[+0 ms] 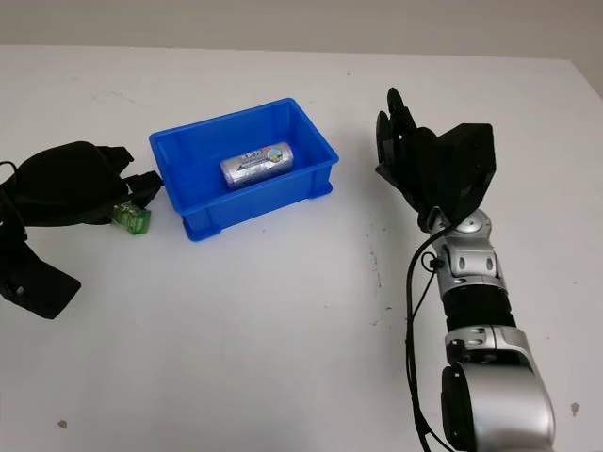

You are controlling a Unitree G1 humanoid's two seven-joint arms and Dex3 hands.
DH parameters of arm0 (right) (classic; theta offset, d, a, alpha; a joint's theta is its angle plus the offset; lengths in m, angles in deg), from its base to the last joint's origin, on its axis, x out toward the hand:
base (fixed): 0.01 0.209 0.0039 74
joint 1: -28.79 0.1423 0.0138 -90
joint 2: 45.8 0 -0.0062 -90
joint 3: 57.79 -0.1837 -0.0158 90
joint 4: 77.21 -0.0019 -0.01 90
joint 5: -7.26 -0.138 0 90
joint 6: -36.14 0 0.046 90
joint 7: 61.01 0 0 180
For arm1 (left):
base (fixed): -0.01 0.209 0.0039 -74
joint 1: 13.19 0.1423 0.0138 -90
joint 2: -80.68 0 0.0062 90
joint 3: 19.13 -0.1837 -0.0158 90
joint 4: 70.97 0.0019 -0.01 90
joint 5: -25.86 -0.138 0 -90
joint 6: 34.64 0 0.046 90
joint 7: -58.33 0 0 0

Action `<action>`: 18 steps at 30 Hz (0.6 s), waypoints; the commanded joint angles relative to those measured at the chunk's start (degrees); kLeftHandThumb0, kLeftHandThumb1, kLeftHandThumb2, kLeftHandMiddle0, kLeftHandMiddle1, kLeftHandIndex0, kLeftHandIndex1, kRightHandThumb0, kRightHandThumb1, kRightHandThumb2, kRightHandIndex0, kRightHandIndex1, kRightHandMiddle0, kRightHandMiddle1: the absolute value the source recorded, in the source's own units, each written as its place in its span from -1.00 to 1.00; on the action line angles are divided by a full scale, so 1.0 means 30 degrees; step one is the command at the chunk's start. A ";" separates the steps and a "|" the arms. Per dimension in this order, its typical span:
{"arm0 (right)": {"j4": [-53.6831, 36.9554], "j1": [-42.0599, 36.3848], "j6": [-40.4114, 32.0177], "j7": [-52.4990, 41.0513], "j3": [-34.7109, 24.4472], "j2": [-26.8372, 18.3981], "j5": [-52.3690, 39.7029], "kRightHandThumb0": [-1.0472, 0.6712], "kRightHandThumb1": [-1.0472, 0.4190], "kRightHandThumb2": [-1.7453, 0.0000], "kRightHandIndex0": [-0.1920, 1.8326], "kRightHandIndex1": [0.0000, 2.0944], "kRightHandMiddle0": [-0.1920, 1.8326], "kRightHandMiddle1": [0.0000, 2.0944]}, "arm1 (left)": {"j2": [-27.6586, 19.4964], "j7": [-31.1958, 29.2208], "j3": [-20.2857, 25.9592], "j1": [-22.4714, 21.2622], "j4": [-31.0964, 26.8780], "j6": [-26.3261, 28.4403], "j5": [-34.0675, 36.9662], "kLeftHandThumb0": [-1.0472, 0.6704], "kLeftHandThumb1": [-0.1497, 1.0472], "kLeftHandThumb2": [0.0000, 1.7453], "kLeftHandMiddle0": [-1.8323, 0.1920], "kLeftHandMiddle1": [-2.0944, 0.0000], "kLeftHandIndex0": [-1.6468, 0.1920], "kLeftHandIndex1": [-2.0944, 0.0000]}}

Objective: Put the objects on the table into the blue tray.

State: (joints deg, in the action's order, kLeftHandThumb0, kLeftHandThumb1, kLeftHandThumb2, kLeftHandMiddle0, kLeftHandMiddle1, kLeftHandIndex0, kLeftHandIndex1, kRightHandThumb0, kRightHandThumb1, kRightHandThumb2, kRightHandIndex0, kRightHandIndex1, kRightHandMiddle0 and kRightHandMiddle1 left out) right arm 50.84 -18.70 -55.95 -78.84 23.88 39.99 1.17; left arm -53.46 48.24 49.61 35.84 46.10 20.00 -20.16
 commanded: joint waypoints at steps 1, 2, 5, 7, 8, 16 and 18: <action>-0.0259 -0.0118 -0.0012 -0.0061 -0.0195 -0.0234 -0.0133 -0.61 -1.00 0.09 -1.00 -1.00 -1.00 -1.00 | 0.0174 -0.3916 0.1175 0.1378 -0.2586 0.1513 0.3912 -0.29 1.00 -0.76 -0.16 -1.00 0.29 -1.00; -0.0246 -0.0094 -0.0094 -0.0046 -0.0194 -0.0226 -0.0126 -0.61 -1.00 0.09 -1.00 -1.00 -1.00 -1.00 | 0.0113 -0.5440 0.1661 0.1478 -0.3694 0.2559 0.5097 -0.30 1.00 -0.75 -0.01 -1.00 0.43 -1.00; -0.0162 -0.0014 -0.0165 -0.0022 -0.0176 -0.0183 -0.0095 -0.61 -1.00 0.09 -1.00 -1.00 -1.00 -1.00 | 0.0209 -0.8044 0.3344 0.1440 -0.6003 0.5521 0.7698 -0.26 1.00 -0.73 0.20 -0.89 0.58 -0.96; -0.0008 0.0027 0.0045 -0.0056 -0.0141 -0.0155 -0.0044 -0.61 -1.00 0.09 -1.00 -1.00 -1.00 -1.00 | 0.0250 -0.8660 0.4423 0.1185 -0.6624 0.6702 0.8770 -0.26 1.00 -0.73 0.23 -0.87 0.60 -0.90; 0.0041 0.0035 0.0121 -0.0099 -0.0118 -0.0146 -0.0028 -0.61 -1.00 0.09 -1.00 -1.00 -1.00 -1.00 | 0.0233 -0.8496 0.5053 0.0988 -0.6663 0.6795 0.9153 -0.26 1.00 -0.73 0.26 -0.84 0.60 -0.84; 0.0159 0.0016 0.0228 -0.0051 -0.0127 -0.0056 -0.0022 -0.61 -1.00 0.08 -1.00 -1.00 -1.00 -1.00 | 0.0258 -0.8912 0.7127 -0.0261 -0.7873 0.8237 1.0331 -0.25 1.00 -0.79 0.28 -0.88 0.42 -0.57; 0.0229 0.0028 0.0331 -0.0098 -0.0127 -0.0050 -0.0037 -0.61 -1.00 0.07 -1.00 -1.00 -1.00 -1.00 | 0.0293 -0.8889 0.7321 -0.0396 -0.8168 0.8583 1.0296 -0.26 1.00 -0.79 0.27 -0.86 0.41 -0.60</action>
State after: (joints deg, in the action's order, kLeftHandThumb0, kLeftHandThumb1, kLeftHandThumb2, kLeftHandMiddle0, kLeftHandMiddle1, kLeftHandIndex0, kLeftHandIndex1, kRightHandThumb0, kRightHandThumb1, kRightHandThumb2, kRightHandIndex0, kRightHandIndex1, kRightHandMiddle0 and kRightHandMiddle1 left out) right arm 51.26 -18.66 -55.81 -79.05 23.82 40.07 1.23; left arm -52.37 21.70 70.17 36.28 22.73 45.23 10.36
